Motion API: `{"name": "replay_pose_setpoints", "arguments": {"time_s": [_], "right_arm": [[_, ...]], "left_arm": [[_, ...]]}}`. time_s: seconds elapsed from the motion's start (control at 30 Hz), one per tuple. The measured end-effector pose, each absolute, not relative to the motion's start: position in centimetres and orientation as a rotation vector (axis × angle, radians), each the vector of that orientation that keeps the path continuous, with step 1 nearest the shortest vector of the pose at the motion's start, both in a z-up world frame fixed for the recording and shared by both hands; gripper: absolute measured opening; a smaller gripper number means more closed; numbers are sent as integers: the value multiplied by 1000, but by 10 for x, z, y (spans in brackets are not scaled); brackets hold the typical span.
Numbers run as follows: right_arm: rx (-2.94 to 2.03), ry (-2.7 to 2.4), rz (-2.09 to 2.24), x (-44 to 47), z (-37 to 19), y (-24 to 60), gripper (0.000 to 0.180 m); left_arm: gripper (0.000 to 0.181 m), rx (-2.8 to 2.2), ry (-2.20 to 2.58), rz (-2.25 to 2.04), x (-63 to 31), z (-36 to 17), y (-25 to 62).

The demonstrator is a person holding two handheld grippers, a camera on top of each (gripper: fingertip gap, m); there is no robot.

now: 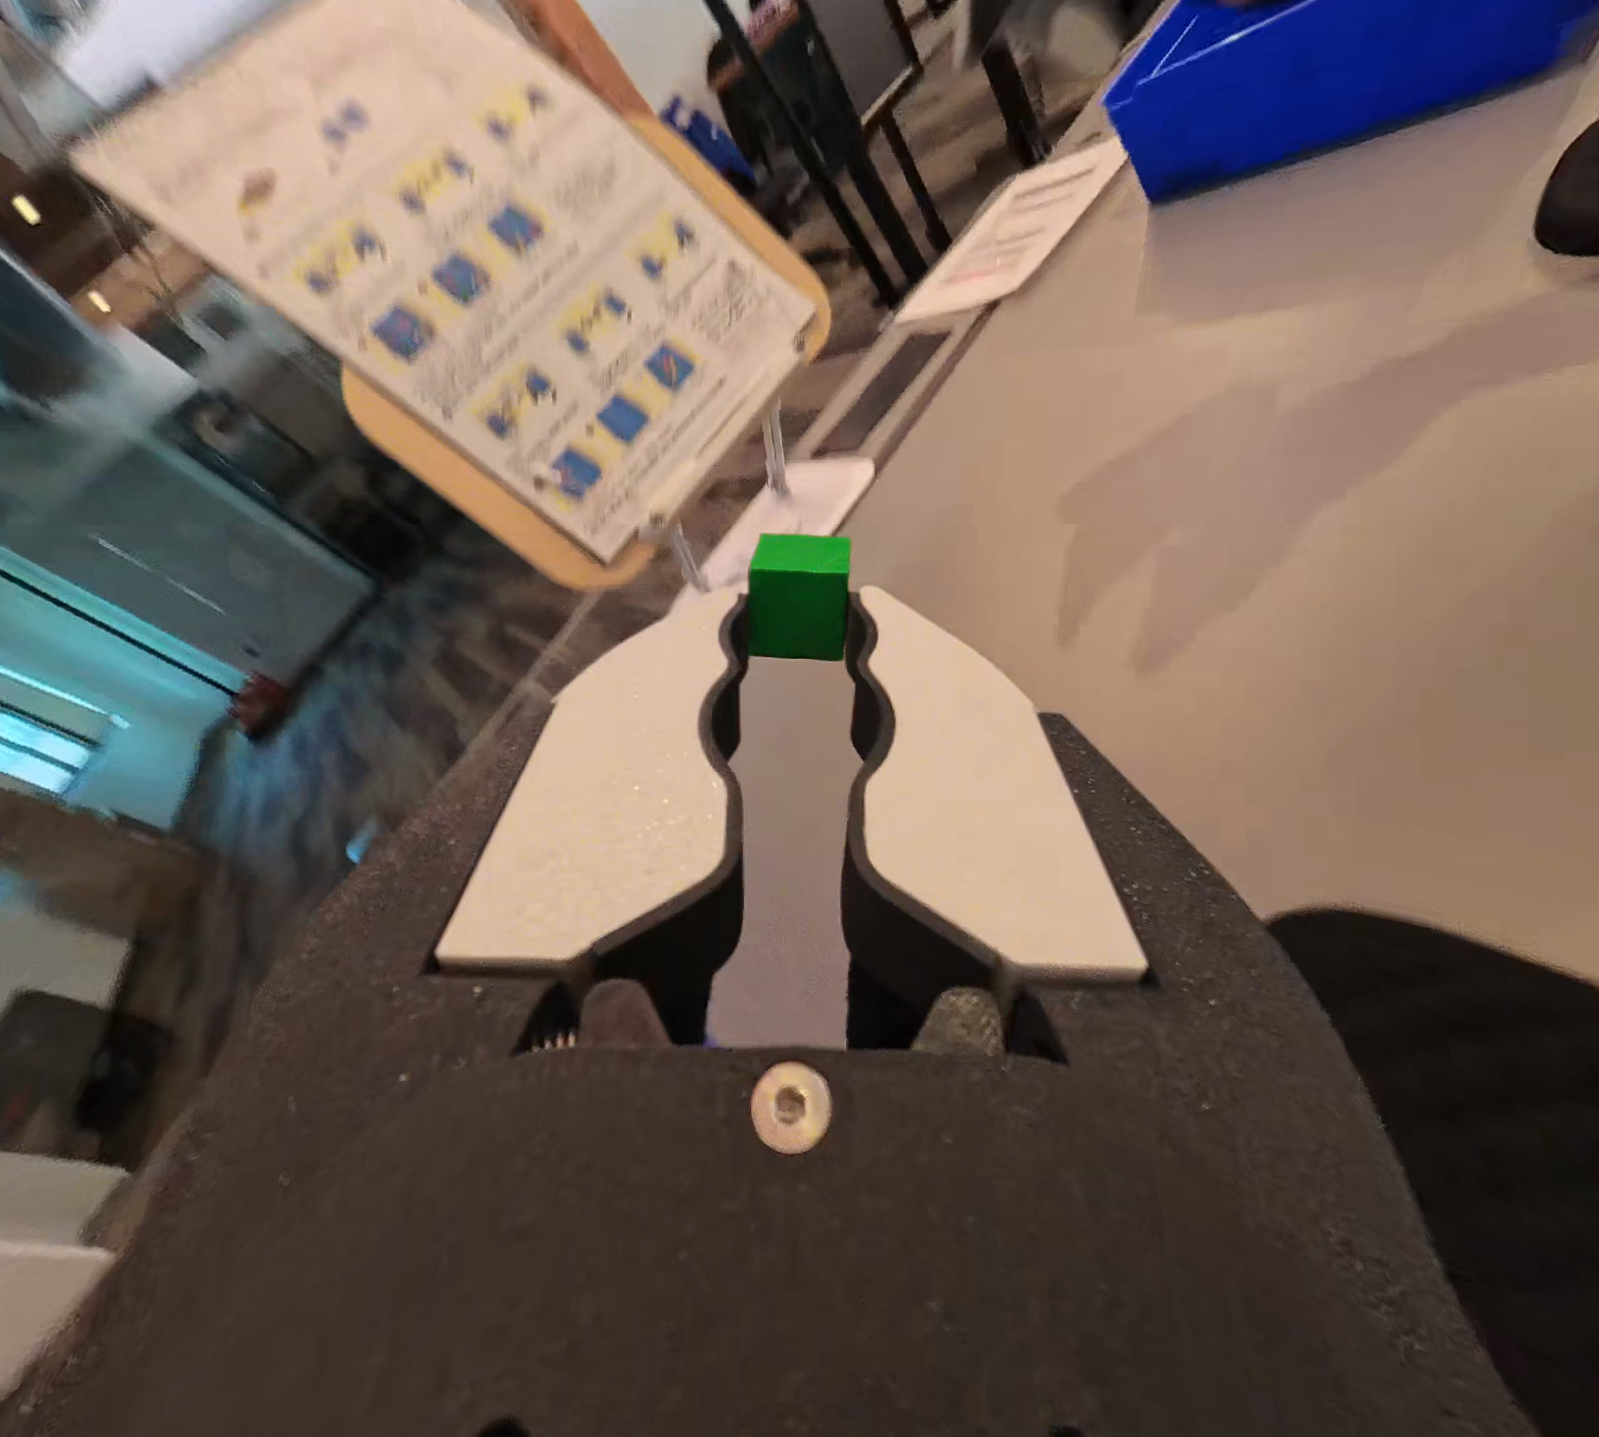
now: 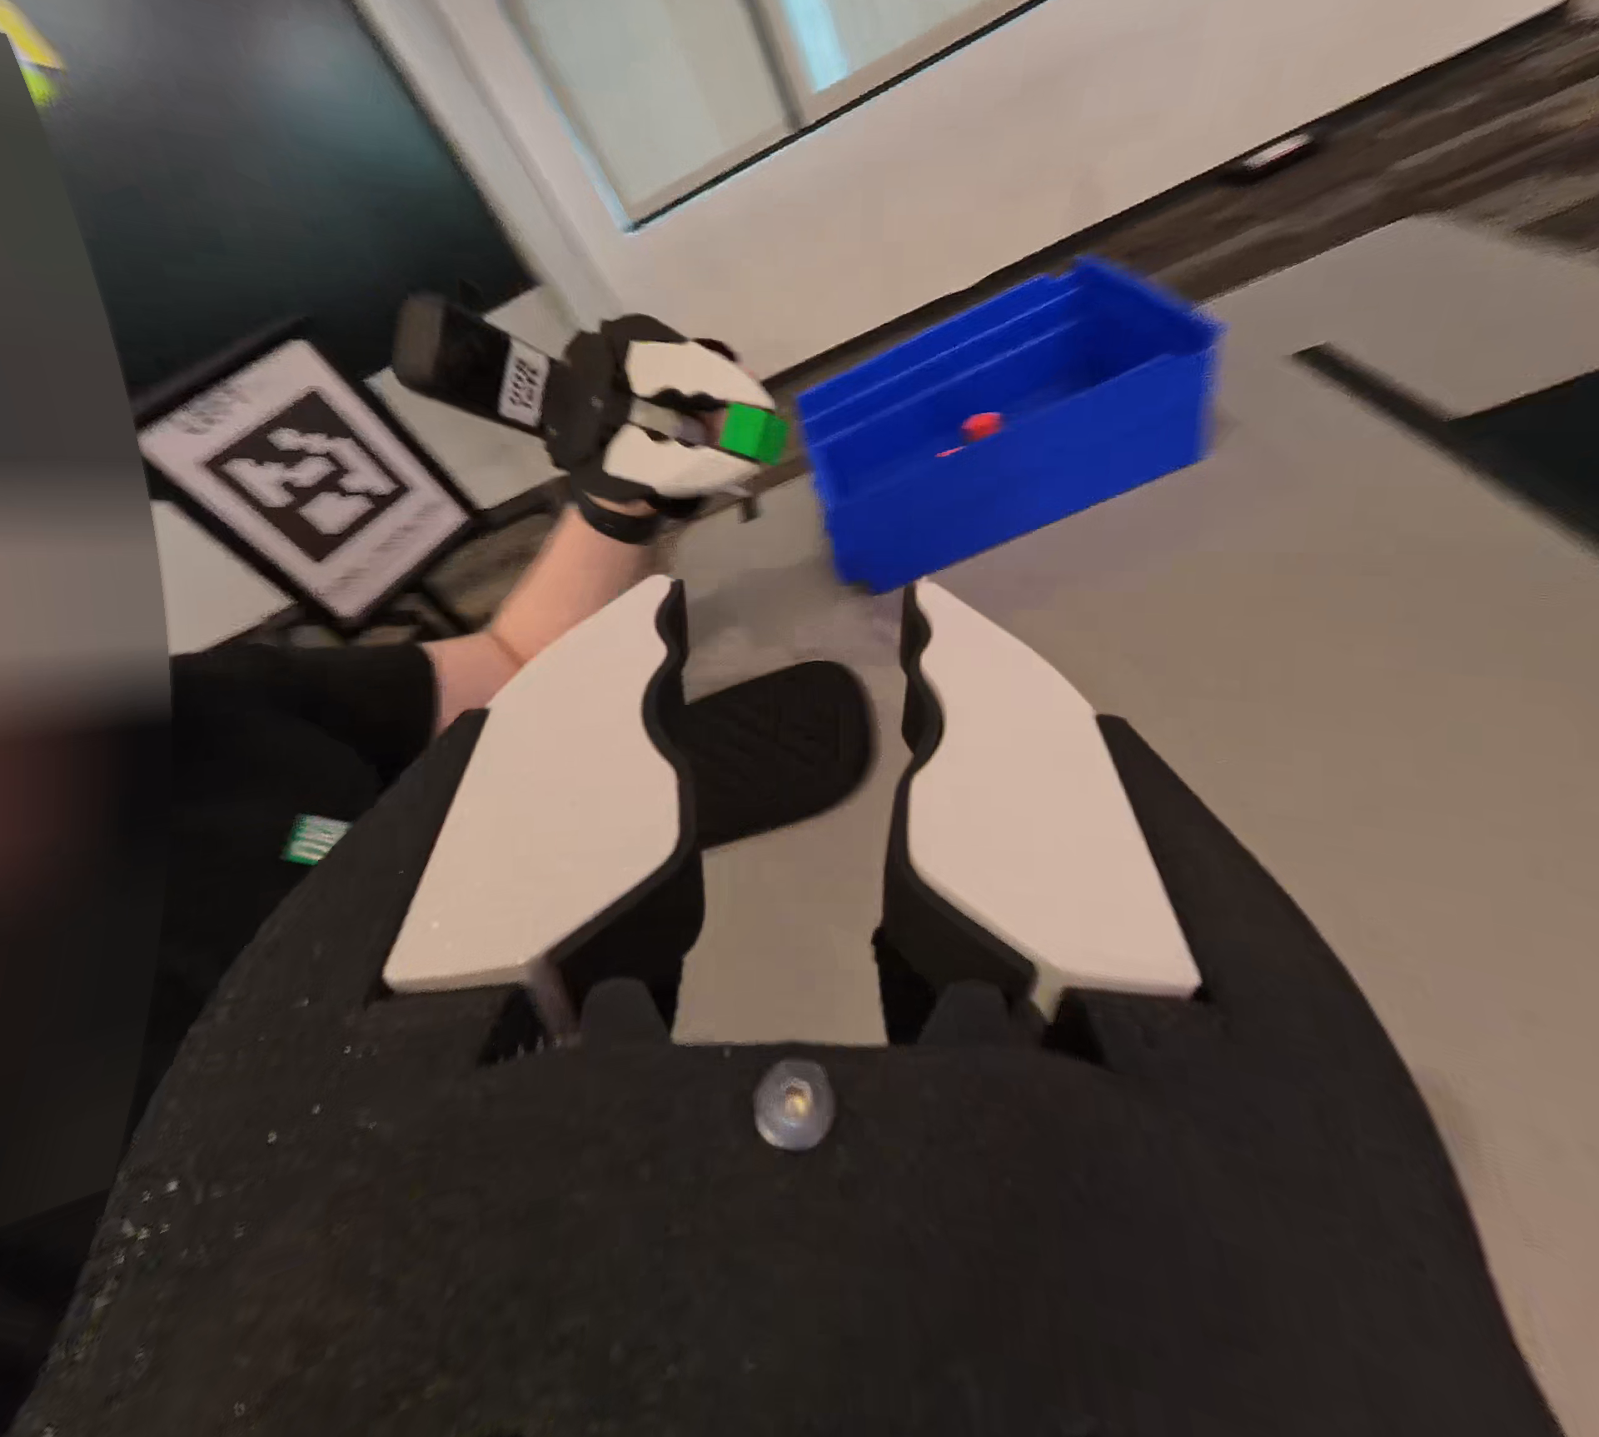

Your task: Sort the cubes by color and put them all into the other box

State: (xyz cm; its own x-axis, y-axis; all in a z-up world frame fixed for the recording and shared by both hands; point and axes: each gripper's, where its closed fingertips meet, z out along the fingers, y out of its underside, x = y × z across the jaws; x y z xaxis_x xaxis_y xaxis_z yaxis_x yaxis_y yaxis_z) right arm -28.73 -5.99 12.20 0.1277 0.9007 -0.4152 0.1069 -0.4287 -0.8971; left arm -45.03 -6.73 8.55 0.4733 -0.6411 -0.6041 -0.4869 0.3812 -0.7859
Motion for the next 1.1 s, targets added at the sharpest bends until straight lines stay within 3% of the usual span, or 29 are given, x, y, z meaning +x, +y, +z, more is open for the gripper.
{"name": "replay_pose_setpoints", "arguments": {"time_s": [0.13, 0.37, 0.47, 0.53, 0.73, 0.93, 1.1], "right_arm": [[-1675, -1052, 1615, -342, 104, -81, 49], [-1756, -1078, 1578, -355, 76, -74, 54], [-1729, -1154, 1780, -354, 79, -92, 45], [-1652, -1232, 1924, -350, 85, -106, 24], [-1597, -1200, 2009, -346, 91, -100, 22], [-1687, -1149, 1844, -306, 105, -82, 22], [-1721, -984, 1146, -188, 154, -73, 22]], "left_arm": [[21, -1139, 1193, -45, -393, 78, -81], [21, -1065, 1185, -198, -344, 79, -89], [21, -1019, 1175, -233, -335, 88, -94], [21, -1006, 1169, -237, -331, 91, -94], [22, -1053, 1079, -326, -328, 95, -90], [24, -1227, 970, -385, -342, 61, -67], [13, -1416, 915, -543, -341, 0, -56]]}}
